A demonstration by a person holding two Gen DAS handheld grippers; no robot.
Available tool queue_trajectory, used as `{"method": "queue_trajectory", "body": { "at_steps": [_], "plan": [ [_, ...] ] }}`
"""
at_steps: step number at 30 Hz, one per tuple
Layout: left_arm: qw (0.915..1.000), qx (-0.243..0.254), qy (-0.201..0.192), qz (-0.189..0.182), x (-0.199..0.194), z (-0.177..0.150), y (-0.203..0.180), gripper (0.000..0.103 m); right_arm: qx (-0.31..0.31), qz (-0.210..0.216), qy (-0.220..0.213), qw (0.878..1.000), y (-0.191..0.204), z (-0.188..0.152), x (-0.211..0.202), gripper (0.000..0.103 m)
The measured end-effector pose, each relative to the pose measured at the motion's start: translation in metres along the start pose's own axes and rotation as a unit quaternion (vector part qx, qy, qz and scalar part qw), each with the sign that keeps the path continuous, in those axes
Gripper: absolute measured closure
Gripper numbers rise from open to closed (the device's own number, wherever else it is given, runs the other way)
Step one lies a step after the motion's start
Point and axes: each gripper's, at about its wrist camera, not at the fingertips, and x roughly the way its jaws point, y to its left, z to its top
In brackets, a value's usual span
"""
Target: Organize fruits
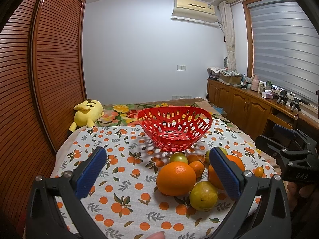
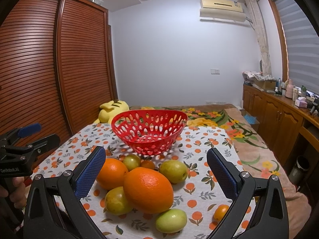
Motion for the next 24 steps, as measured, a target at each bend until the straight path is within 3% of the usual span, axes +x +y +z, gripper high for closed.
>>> {"method": "queue_trajectory", "body": {
  "at_steps": [15,24],
  "plan": [
    [1.0000,-0.001,0.000,-0.001,-0.001,-0.001,-0.001,0.000,0.000,0.001,0.002,1.000,0.003,-0.001,0.000,0.000],
    [0.9998,0.000,0.020,-0.008,0.009,-0.012,-0.008,0.000,-0.002,-0.003,0.021,1.000,-0.004,-0.011,0.001,0.000]
  ]
}}
